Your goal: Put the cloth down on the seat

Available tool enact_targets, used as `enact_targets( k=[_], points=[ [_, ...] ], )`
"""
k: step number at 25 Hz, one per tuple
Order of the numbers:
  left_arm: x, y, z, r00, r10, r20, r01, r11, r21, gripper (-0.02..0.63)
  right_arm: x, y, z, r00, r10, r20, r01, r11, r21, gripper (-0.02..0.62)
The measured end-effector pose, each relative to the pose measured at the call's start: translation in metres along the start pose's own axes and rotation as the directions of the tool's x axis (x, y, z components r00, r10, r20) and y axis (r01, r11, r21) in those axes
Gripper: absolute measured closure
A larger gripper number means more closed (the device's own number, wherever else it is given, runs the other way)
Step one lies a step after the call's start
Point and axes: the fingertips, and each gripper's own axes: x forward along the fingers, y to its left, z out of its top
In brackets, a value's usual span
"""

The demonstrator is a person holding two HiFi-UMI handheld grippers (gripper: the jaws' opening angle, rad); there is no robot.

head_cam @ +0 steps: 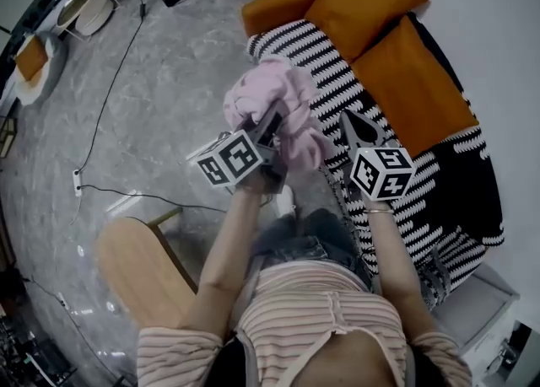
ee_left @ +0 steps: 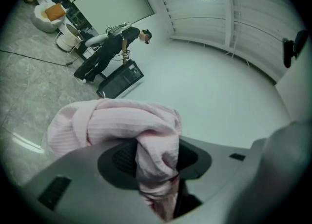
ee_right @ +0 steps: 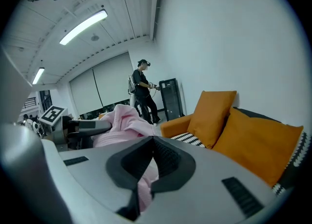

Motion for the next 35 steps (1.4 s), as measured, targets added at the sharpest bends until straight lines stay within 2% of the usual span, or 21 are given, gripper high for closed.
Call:
enact_targets(
  k=[5,16,26,35],
  points=[
    [0.028,0.020,0.006,0.999,0.031,-0.031,-0.031,0.999,-0.011,0.423,0.025,-0.014,0.002,0.999,-0.009,-0.041,0.009,1.000,-0.005,0.588],
    [0.090,0.064,0.039,0.997,0.072,-0.023,-0.074,0.995,-0.062,0.423,0.105,-0.044,0.019,0.996,0.030,-0.084,-0.031,1.000,-0.004,0.588],
    [0.183,0.111,0.074,0.987,0.145,-0.063,-0.149,0.987,-0.060,0.423,0.202,-0.096,0.051,0.987,0.053,-0.149,-0.053,0.999,0.000,0.588],
    [0.263,0.161,0.084,0.970,0.228,-0.085,-0.234,0.970,-0.065,0.423,0.277,-0.141,0.048,0.970,0.075,-0.232,-0.076,0.997,0.008,0.588]
  ],
)
